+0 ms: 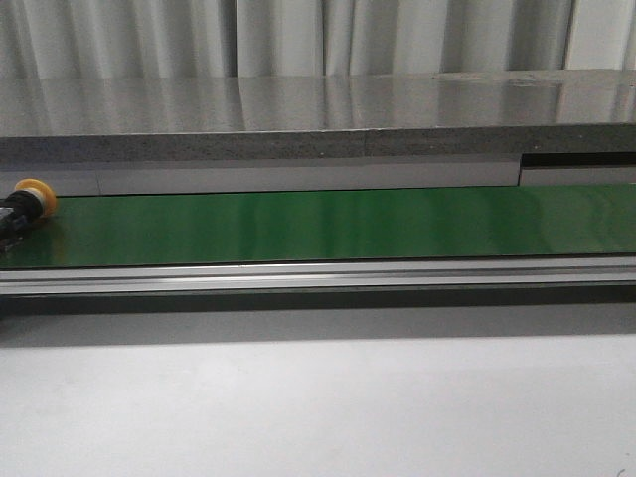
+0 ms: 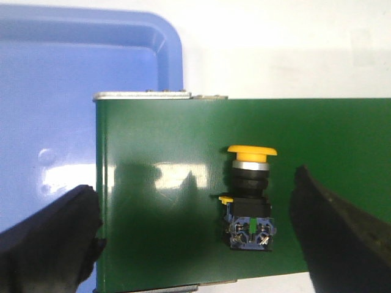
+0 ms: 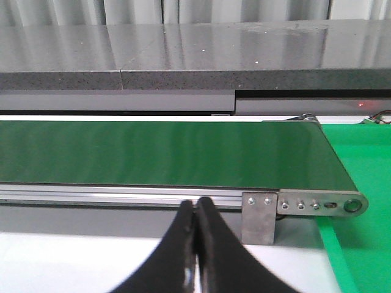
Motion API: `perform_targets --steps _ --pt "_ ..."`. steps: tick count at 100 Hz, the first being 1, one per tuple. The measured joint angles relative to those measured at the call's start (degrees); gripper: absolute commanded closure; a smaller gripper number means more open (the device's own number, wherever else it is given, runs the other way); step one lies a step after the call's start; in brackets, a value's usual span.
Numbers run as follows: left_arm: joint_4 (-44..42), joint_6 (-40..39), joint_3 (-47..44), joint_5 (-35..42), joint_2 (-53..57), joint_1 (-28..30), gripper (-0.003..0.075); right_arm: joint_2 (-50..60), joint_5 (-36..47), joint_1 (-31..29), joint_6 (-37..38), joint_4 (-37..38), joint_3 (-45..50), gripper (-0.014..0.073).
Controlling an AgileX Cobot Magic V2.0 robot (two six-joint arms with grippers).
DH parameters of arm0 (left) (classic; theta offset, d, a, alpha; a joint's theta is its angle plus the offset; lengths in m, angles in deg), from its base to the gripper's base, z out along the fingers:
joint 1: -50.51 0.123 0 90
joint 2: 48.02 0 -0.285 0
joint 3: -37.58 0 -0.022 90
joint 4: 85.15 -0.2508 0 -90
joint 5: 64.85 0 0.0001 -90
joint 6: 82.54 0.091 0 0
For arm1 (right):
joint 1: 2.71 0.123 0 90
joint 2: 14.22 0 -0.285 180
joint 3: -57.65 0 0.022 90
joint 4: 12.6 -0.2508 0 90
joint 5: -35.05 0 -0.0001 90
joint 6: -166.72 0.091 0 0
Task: Move button from left to right
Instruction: 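Lift the switch with the left gripper and place it on the belt, then open the left gripper and withdraw it from the switch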
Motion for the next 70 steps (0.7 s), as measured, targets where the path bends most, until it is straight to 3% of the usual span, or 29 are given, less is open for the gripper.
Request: perform_targets --steps 28,70 --pt "8.19 7.32 -6.64 9.01 14.08 -1.03 0.0113 0.0 0.0 0.0 0.0 0.0 0.0 0.0661" --pt "9.37 9.77 -36.94 33.67 42.15 -10.13 0.0114 0.0 0.0 0.0 0.0 0.0 0.0 0.0661"
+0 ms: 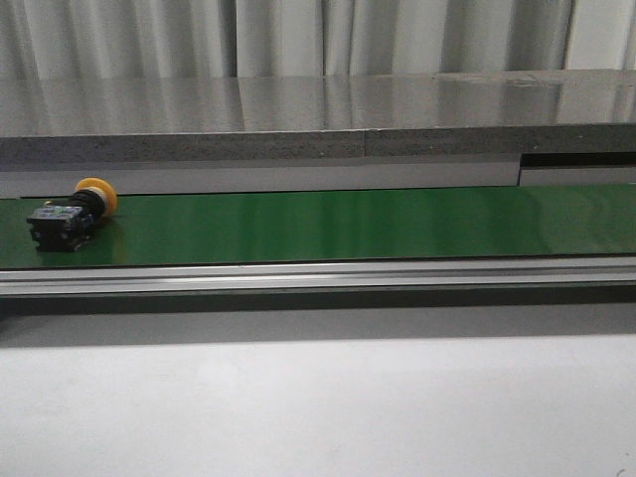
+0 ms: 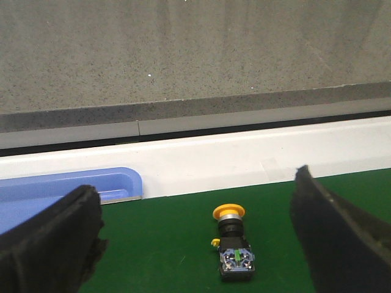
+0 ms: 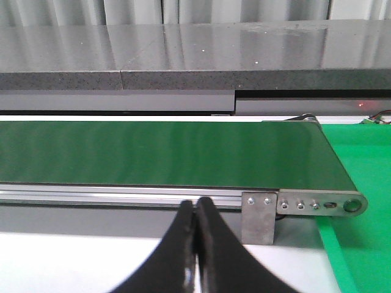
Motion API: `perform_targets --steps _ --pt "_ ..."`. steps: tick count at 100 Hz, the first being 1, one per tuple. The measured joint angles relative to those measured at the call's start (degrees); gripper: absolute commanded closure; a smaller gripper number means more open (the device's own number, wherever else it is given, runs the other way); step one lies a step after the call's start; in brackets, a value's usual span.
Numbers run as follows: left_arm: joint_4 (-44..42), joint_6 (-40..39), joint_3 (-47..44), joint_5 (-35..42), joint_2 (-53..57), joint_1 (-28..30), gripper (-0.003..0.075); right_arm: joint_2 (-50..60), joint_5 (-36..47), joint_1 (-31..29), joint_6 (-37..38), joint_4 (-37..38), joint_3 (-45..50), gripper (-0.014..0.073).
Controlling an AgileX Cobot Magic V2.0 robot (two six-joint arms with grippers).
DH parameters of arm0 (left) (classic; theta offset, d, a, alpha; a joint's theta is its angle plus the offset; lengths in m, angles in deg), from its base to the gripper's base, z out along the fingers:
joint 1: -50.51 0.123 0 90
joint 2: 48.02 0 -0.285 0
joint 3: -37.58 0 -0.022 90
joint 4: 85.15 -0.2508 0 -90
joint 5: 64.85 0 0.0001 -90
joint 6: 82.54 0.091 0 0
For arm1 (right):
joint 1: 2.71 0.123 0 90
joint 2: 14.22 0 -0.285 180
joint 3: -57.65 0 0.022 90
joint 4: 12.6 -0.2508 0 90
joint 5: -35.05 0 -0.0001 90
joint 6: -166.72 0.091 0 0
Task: Move button from left to right
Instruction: 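Open the left gripper and withdraw it from the switch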
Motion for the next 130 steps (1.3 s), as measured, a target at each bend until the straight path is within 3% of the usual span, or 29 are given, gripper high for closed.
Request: perform_targets --steps 40,61,88,98,130 --pt "1.01 0.09 -26.21 11.56 28.91 -0.93 0.0114 0.0 0.0 0.0 0.0 0.0 0.0 0.0661" --pt "2.0 0.09 -31.77 11.8 40.15 -0.93 0.0114 0.0 0.0 0.0 0.0 0.0 0.0 0.0661" --pt "2.12 0.09 -33.7 12.05 42.49 -0.93 0.0134 0.0 0.0 0.0 0.0 0.0 0.0 0.0661" --pt "2.21 0.09 -33.7 12.05 42.49 -0.93 0.0225 0.0 0.0 0.0 0.0 0.0 0.0 0.0661" --pt "2.21 0.09 -33.7 12.05 42.49 -0.93 0.0733 0.0 0.0 0.0 0.0 0.0 0.0 0.0661"
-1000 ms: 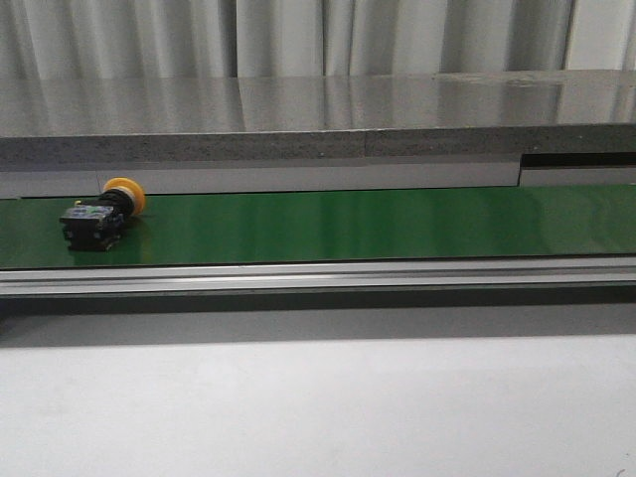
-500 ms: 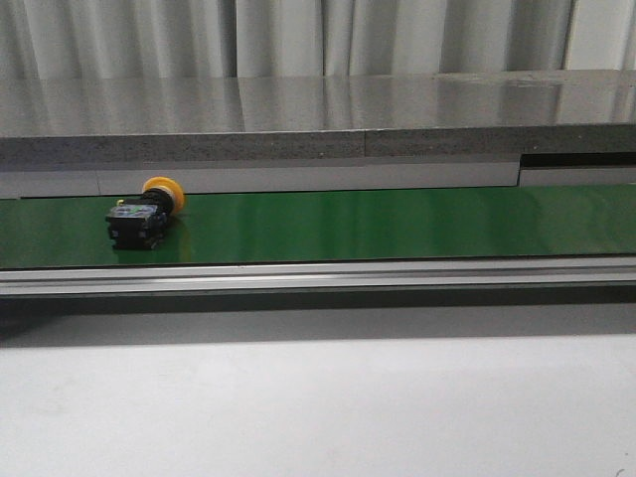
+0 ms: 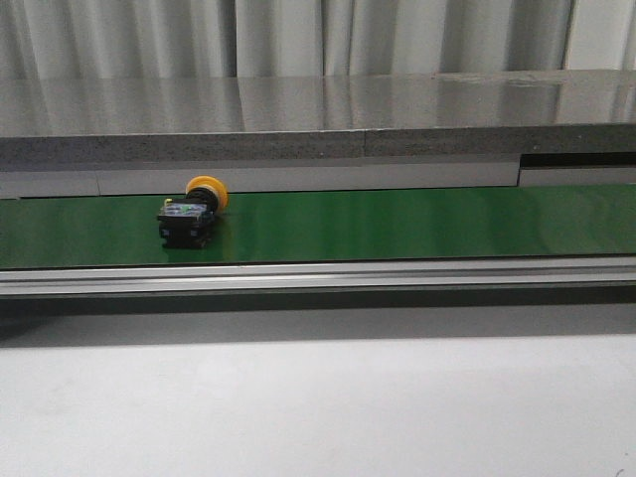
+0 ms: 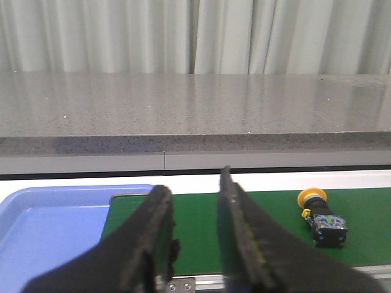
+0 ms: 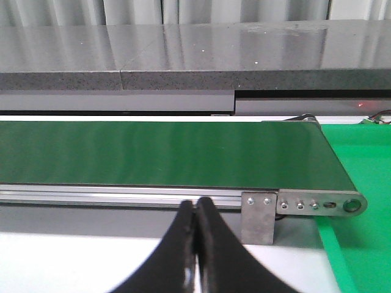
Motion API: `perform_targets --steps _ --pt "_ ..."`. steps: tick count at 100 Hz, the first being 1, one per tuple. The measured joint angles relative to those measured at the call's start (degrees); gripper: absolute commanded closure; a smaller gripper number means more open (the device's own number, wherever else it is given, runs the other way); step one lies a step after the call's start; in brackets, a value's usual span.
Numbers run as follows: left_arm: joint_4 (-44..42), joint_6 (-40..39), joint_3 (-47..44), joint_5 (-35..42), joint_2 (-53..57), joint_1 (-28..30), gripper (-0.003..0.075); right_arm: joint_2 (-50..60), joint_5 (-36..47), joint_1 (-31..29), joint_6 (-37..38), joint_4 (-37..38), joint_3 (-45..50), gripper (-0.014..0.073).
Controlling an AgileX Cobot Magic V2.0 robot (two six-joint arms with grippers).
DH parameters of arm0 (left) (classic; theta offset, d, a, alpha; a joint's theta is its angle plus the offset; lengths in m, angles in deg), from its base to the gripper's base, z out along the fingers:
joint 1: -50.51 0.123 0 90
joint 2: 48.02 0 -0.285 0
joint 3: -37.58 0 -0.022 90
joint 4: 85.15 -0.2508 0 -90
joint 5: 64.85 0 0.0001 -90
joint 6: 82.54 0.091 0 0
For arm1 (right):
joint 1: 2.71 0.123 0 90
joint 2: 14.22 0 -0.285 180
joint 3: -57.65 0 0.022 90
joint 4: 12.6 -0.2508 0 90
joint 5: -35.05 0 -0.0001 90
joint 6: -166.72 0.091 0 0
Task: Move button from left to right
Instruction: 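Open the left gripper and withdraw it from the switch, then move the right gripper above the switch riding along the belt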
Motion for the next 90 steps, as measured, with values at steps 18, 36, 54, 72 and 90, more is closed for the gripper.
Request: perform_targets --steps 18,36,54,72,90 --pt "0.0 0.0 0.0 0.0 0.0 0.0 0.0741 0.0 0.0 0.0 0.0 0.0 0.0 0.0661" --pt "0.0 0.0 0.0 0.0 0.0 0.0 0.0741 0.0 2.28 0.0 0.0 0.0 0.0 0.0661" --pt "0.0 0.0 0.0 0.0 0.0 0.0 0.0741 0.0 5.4 0.0 0.0 -0.61 -0.75 0.0661" --pt "0.0 0.03 0.0 0.0 0.0 0.0 0.0741 -0.91 0.39 0.0 0.0 -1.48 -7.79 0.0661" --pt "0.0 0.13 0.0 0.0 0.0 0.0 0.0741 -8.77 -10.71 0.0 0.0 -1.71 -18.8 0.0661"
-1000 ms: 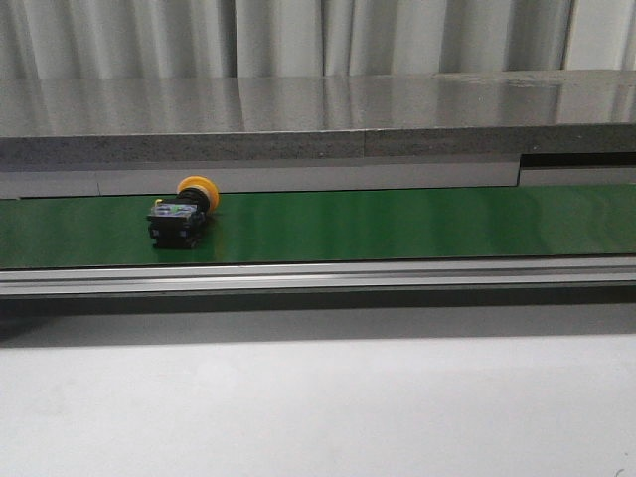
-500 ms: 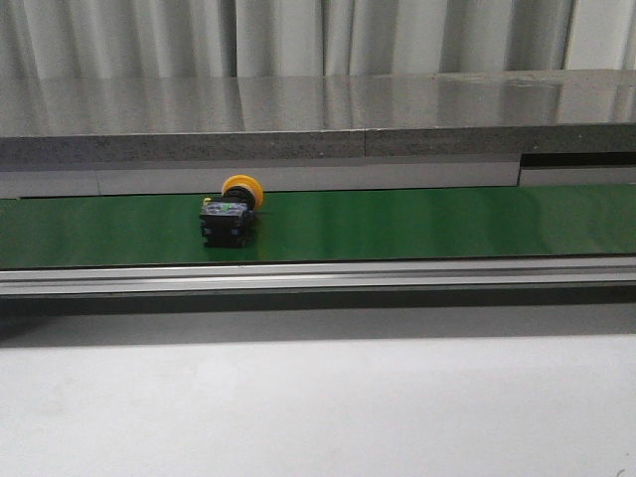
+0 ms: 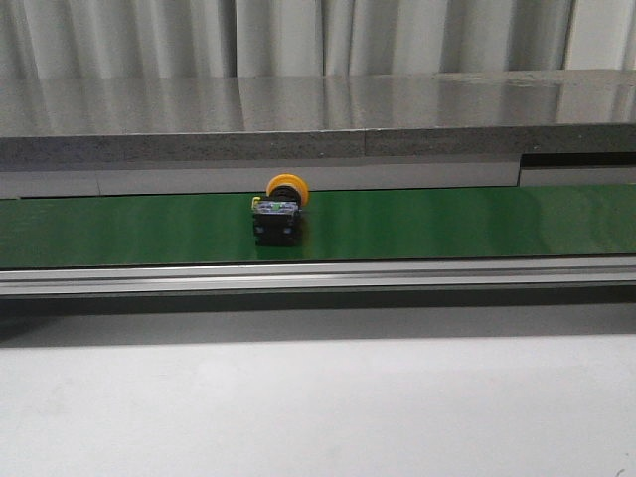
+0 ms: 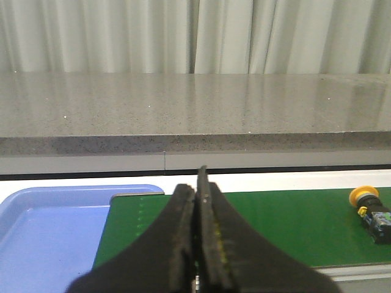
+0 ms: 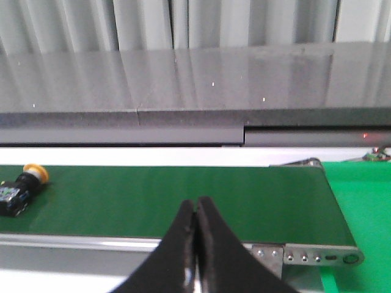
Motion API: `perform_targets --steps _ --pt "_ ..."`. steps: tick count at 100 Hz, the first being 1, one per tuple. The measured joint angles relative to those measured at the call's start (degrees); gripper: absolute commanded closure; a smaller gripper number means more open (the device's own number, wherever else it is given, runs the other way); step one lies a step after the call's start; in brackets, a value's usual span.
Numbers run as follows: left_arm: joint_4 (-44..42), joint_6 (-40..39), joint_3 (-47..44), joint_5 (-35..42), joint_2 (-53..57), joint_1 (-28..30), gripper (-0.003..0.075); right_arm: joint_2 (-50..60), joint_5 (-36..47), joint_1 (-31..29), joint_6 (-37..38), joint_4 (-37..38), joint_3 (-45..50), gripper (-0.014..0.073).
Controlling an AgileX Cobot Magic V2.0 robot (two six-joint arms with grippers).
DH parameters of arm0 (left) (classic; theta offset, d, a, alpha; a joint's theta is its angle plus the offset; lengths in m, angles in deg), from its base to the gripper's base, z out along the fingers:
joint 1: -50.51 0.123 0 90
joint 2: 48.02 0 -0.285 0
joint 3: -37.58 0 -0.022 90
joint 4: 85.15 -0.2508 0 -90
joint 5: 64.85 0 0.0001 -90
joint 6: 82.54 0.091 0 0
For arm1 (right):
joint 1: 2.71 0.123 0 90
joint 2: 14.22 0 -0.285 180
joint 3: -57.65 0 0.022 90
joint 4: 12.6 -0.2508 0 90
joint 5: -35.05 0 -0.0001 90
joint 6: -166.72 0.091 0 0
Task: Move button from left to right
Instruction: 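Move the right gripper above the switch riding along the belt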
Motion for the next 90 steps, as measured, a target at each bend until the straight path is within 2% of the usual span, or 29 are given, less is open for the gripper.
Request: perform_targets --steps 19,33,47,67,72,79,90 --pt "0.0 0.0 0.0 0.0 0.0 0.0 0.0741 -13.13 -15.77 0.0 0.0 -0.27 -12.79 0.0661" --pt "0.0 0.0 0.0 0.0 0.0 0.0 0.0741 -23.37 -23.77 0.0 0.0 -0.39 -21.09 0.0661" --pt "0.0 0.0 0.0 0.0 0.0 0.0 0.0741 -30.89 -24.91 0.0 0.0 -1.24 -25.26 0.0661" --pt "0.0 0.0 0.0 0.0 0.0 0.0 0.0741 -37.6 -24.42 0.0 0.0 -3.82 -25.74 0.0651" --pt "0.0 0.0 0.0 0.0 0.0 0.0 0.0741 -38.77 -24.42 0.0 0.0 -4.7 -25.74 0.0615" --pt "0.0 0.0 0.0 0.0 0.0 0.0 0.0741 -40.11 -24.32 0.0 0.0 -6.2 -25.74 0.0513" --pt "0.0 0.0 0.0 0.0 0.0 0.0 0.0741 -41.32 -24.1 0.0 0.0 -7.74 -25.74 0.0239"
